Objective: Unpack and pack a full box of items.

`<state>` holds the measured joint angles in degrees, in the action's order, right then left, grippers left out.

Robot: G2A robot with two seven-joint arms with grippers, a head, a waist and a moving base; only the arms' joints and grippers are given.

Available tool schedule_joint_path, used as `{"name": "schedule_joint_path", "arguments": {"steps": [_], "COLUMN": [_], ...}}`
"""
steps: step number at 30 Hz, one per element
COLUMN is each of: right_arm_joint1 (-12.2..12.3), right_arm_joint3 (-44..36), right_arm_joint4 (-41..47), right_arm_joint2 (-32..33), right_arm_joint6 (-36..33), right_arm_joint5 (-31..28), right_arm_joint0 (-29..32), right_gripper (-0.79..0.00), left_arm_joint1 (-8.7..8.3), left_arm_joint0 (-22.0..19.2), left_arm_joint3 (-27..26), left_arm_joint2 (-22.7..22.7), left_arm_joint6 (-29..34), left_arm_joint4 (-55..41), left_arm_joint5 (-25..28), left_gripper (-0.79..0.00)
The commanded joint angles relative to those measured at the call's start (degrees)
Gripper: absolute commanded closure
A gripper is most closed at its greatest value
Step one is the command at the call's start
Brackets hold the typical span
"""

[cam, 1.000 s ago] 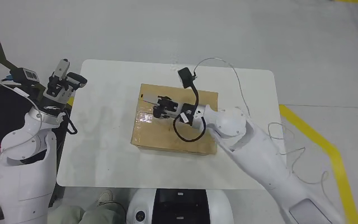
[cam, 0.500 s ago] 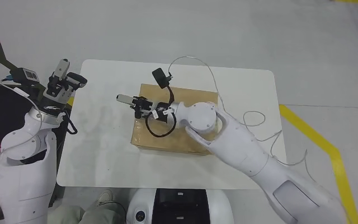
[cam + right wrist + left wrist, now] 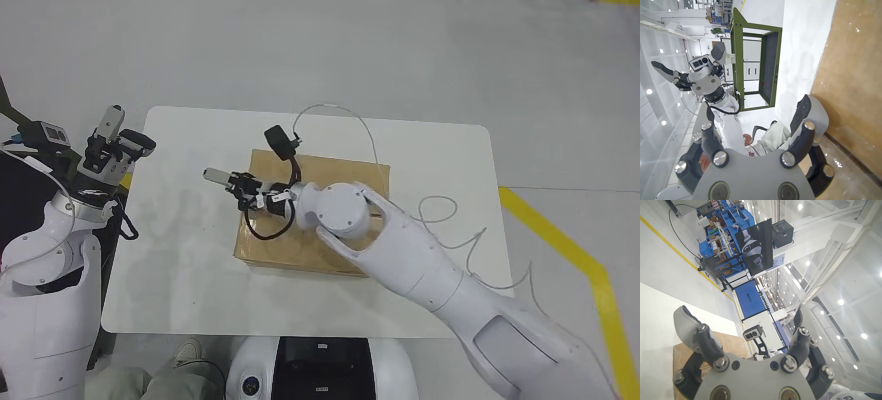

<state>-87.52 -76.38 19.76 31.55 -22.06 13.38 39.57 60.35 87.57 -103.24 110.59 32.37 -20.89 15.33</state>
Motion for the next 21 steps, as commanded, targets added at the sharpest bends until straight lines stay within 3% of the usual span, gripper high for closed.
{"name": "schedule_joint_path", "arguments": {"steps": [1, 21], "right_arm_joint1": [-0.2, 0.0], "right_arm_joint3": [0.4, -3.7], "right_arm_joint4": [-0.3, -5.7], "right_arm_joint2": [0.1, 4.1], "right_arm_joint6": [-0.2, -3.4], "right_arm_joint5": [0.6, 6.3], "right_arm_joint0": [0.1, 3.9], "right_gripper": [-0.785, -0.785], "left_arm_joint1": [0.00, 0.00], "left_arm_joint0": [0.0, 0.0], "left_arm_joint3": [0.0, 0.0], "left_arm_joint2": [0.0, 0.0], "left_arm_joint6": [0.0, 0.0], "left_arm_joint4": [0.0, 0.0], "left_arm_joint5": [0.0, 0.0], "left_gripper": [-0.785, -0.785]}}
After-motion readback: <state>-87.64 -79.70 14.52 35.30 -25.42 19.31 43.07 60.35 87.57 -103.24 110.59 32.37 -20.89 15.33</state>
